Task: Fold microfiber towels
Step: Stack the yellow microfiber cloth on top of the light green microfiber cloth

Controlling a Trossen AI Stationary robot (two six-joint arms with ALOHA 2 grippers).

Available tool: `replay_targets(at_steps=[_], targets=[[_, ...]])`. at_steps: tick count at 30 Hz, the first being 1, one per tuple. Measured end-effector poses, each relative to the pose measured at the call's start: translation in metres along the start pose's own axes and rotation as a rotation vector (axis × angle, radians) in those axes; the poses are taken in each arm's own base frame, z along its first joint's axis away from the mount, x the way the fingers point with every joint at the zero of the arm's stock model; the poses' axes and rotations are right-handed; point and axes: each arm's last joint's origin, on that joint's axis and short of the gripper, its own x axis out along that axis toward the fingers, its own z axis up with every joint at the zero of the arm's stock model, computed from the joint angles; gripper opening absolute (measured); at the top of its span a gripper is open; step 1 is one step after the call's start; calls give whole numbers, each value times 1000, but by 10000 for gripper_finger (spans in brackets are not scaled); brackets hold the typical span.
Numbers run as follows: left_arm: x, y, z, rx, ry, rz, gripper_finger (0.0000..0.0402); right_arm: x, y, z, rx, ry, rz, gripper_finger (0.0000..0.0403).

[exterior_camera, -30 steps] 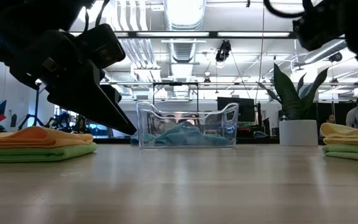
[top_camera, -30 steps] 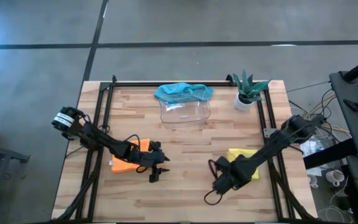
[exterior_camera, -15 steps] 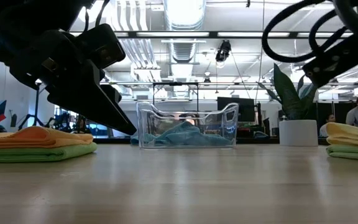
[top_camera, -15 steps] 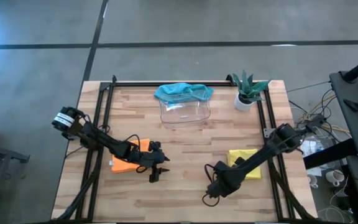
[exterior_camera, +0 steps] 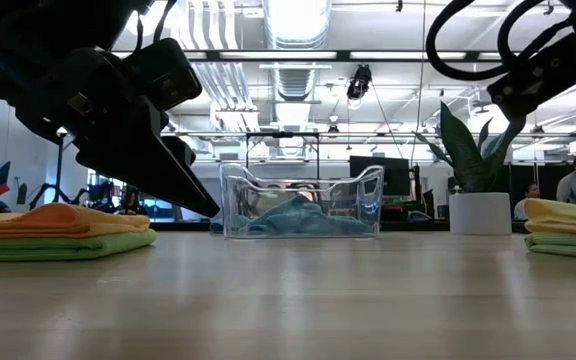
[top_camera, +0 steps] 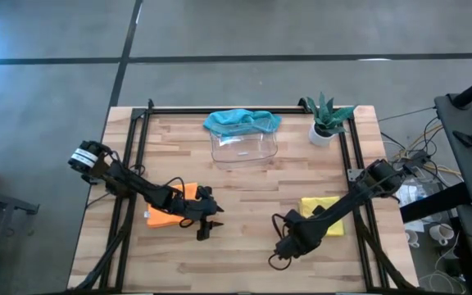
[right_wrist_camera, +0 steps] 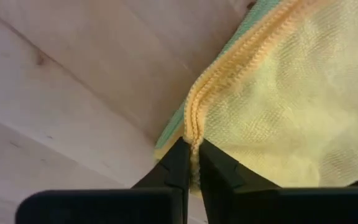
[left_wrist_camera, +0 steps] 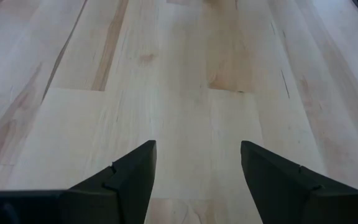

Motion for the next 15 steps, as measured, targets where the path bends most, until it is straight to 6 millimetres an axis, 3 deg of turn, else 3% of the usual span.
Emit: replay_targets(at_steps=[10,15], targets=[[0,0,0,0,0,0,219,3,-1,0,52,4,-3,99],[0,0,0,0,0,0,219,10,-4,1,105,35,-16,111]])
